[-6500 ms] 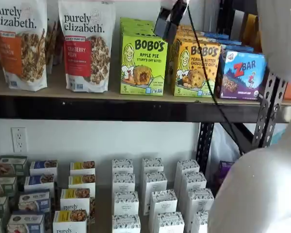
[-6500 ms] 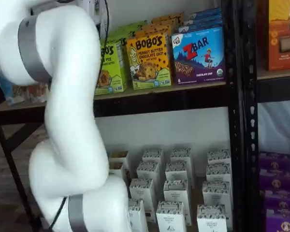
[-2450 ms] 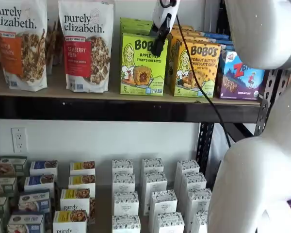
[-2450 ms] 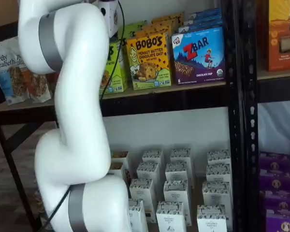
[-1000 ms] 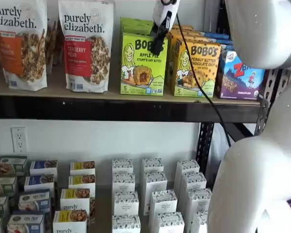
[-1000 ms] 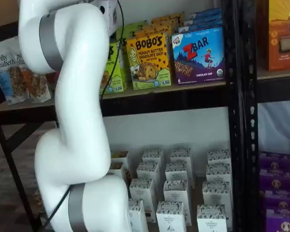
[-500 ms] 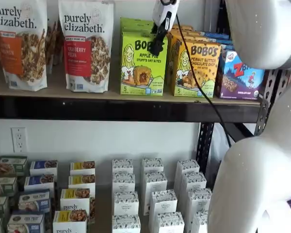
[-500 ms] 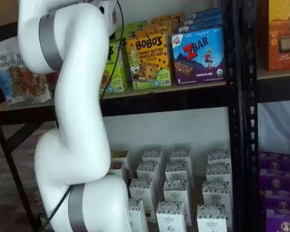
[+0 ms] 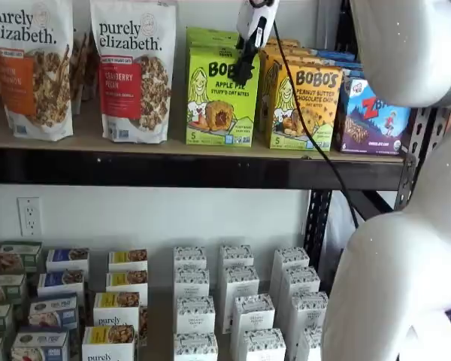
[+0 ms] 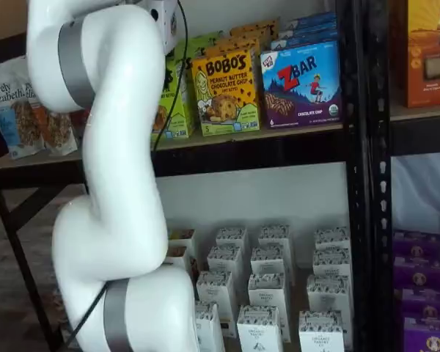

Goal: Pick the green box on the top shelf, the fourth from the left

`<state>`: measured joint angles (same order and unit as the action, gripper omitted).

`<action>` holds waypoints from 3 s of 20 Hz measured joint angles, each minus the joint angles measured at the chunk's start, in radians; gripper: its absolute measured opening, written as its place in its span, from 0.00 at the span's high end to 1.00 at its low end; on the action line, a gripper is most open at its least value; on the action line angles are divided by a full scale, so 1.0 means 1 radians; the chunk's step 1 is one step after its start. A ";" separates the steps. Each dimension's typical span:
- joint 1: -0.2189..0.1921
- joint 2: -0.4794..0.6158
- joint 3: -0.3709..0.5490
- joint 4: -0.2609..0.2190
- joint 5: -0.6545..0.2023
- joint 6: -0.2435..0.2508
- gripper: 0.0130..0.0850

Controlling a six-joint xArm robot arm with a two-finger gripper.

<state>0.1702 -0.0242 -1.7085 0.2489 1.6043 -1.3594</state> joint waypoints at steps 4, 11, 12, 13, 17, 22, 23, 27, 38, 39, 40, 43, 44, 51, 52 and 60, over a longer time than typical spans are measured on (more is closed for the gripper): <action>-0.001 0.001 -0.006 0.007 0.012 0.001 0.78; -0.002 0.005 -0.038 0.016 0.067 0.008 0.78; -0.002 0.005 -0.043 0.018 0.079 0.010 0.78; -0.001 0.003 -0.046 0.018 0.088 0.012 0.78; 0.007 -0.020 -0.032 0.021 0.099 0.022 0.78; 0.015 -0.069 0.011 0.050 0.102 0.036 0.78; 0.014 -0.078 0.017 0.057 0.105 0.037 0.78; 0.012 -0.113 0.043 0.076 0.120 0.042 0.78; 0.007 -0.243 0.160 0.092 0.139 0.044 0.78; 0.006 -0.259 0.175 0.090 0.137 0.043 0.78; 0.004 -0.275 0.192 0.090 0.137 0.041 0.78; -0.004 -0.313 0.230 0.092 0.145 0.034 0.78; -0.006 -0.327 0.245 0.091 0.145 0.032 0.78; -0.018 -0.427 0.363 0.080 0.140 0.014 0.78; -0.021 -0.442 0.380 0.080 0.141 0.010 0.78; -0.045 -0.527 0.489 0.083 0.145 -0.019 0.78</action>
<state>0.1249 -0.5508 -1.2194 0.3322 1.7492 -1.3783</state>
